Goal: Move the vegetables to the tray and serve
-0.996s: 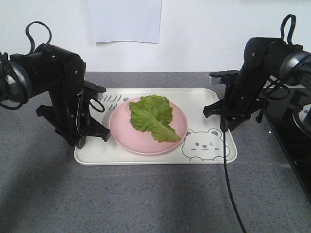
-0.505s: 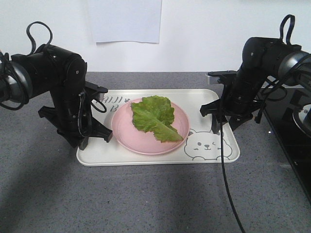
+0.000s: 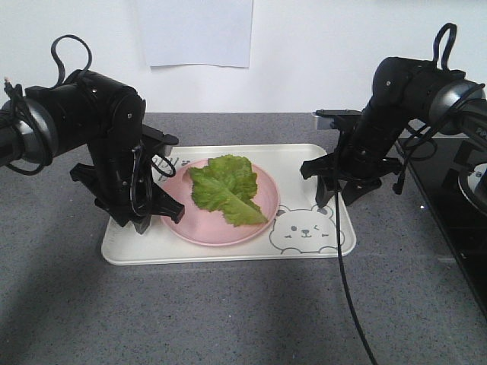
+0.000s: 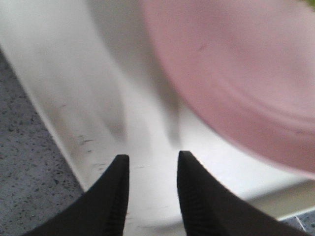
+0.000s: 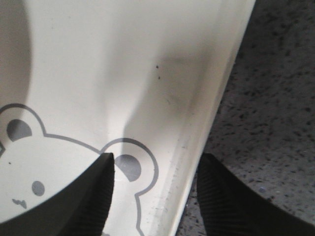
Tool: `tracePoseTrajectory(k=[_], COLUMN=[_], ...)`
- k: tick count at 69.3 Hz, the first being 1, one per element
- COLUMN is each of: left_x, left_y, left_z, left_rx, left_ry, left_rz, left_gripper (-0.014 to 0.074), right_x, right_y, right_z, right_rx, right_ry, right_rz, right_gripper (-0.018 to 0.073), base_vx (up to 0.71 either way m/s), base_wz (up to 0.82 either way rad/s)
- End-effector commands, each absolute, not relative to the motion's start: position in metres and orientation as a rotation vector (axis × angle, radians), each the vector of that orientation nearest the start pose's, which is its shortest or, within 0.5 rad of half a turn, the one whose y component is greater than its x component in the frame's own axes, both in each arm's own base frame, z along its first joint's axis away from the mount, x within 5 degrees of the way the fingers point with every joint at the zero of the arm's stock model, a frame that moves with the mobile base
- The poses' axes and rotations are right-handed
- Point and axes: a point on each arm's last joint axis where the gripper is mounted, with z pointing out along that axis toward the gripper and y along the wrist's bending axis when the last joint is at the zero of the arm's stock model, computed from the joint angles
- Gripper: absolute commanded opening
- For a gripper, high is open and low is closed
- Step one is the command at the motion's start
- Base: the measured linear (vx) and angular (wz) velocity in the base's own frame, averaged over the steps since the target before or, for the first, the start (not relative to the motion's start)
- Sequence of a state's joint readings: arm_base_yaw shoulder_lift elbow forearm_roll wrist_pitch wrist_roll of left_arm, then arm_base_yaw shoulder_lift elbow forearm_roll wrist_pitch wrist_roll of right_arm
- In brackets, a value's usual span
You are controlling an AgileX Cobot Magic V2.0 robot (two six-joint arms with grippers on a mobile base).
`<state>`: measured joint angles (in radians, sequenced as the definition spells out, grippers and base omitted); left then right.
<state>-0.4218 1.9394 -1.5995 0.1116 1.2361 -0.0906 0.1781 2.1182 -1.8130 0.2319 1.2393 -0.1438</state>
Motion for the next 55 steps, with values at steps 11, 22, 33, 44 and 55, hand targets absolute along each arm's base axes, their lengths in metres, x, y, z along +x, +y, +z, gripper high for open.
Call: tracePoseTrajectory(k=[11,22,33,44,55], left_x=[0.357,0.357,0.357,0.354,0.348], left_y=[-0.151,-0.151,-0.151,-0.149,-0.147], left_z=[0.271,0.272,0.273,0.281,0.300], left_rx=[0.519,0.518,0.518,0.512,0.499], left_ry=[2.916,2.914,2.912,2.891,2.837], left_rz=[0.102,0.101,0.099,0.090,0.066], left_gripper=[0.0259,0.0259,0.0258,0.0251,0.0200], right_x=[0.420,0.416,0.409,0.396,0.377], right_y=[0.095,0.088,0.084,0.084,0.083], right_z=[0.261,0.276,0.296,0.323,0.361], right_rx=[-0.356,-0.340,-0.313,-0.310,-0.395], right_ry=[2.942,2.915,2.872,2.804,2.679], right_rz=[0.318,0.222,0.206,0.234,0.253], right_gripper=[0.0375,0.0375,0.0360,0.0291,0.0127], base_vx=[0.00,0.00,0.00,0.00,0.00], base_wz=[0.00,0.00,0.00,0.00,0.00])
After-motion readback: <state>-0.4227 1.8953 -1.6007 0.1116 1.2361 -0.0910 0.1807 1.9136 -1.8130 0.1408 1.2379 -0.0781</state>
